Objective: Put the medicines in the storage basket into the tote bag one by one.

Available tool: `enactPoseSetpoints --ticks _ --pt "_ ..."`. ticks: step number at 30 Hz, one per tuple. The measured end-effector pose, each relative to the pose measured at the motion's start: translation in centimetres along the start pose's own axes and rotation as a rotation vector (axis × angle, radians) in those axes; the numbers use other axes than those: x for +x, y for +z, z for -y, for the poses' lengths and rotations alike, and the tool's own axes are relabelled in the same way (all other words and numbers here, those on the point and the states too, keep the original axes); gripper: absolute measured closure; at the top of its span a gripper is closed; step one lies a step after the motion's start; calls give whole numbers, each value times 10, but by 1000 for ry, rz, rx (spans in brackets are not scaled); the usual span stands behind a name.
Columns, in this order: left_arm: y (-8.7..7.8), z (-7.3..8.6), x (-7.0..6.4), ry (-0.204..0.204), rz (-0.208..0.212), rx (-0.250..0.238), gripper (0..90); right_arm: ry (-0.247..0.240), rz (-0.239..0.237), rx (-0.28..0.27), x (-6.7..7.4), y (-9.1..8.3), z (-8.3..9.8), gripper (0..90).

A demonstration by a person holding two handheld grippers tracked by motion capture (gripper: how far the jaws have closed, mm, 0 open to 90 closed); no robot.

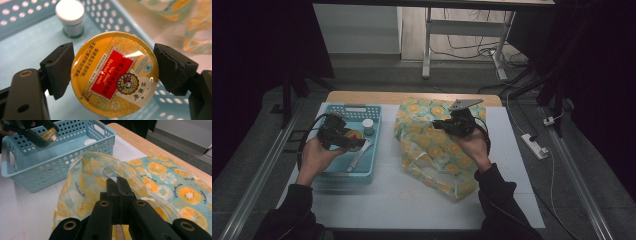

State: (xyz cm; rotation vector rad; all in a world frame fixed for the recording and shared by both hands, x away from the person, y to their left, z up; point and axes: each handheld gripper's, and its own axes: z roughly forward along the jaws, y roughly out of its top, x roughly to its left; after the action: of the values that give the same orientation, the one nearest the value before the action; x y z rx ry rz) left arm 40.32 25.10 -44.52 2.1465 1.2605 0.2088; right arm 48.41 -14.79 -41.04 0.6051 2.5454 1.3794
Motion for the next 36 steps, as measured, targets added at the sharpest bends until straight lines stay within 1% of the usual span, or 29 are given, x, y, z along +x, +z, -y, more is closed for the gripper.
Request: enactPoseSetpoints --ticks 4,8,11,13,17,22,23,25,32,34,35,36 --pt "-4 -7 -12 27 32 -27 208 -1 4 -3 0 -1 0 900" --pt "-6 -15 -25 57 53 -47 208 -1 4 -5 0 -1 0 900" --pt "-7 -21 -36 90 67 -56 208 -2 3 -10 1 -1 -1 900" --pt "-7 -24 -44 106 81 -66 208 -2 4 -12 1 -2 -1 900" --pt "-5 -31 -57 134 101 -72 208 -1 6 -13 1 -2 -1 900" --pt "1 -37 -71 165 118 -77 208 -4 8 -16 0 -3 -1 900" --pt "3 -39 -76 179 130 -78 208 -4 8 -17 0 -3 -1 900" --pt "3 -41 -78 181 134 -81 208 -5 7 -18 0 -3 -1 900" --pt "8 -51 -90 201 169 -95 208 -5 9 -17 0 -2 -1 900" --pt "10 -54 -94 211 176 -96 208 -4 9 -17 0 -2 -1 900" --pt "13 -57 -99 221 184 -97 208 -4 9 -17 0 -2 -1 900" --pt "13 -57 -99 221 184 -97 208 -3 9 -17 0 -2 -1 900"
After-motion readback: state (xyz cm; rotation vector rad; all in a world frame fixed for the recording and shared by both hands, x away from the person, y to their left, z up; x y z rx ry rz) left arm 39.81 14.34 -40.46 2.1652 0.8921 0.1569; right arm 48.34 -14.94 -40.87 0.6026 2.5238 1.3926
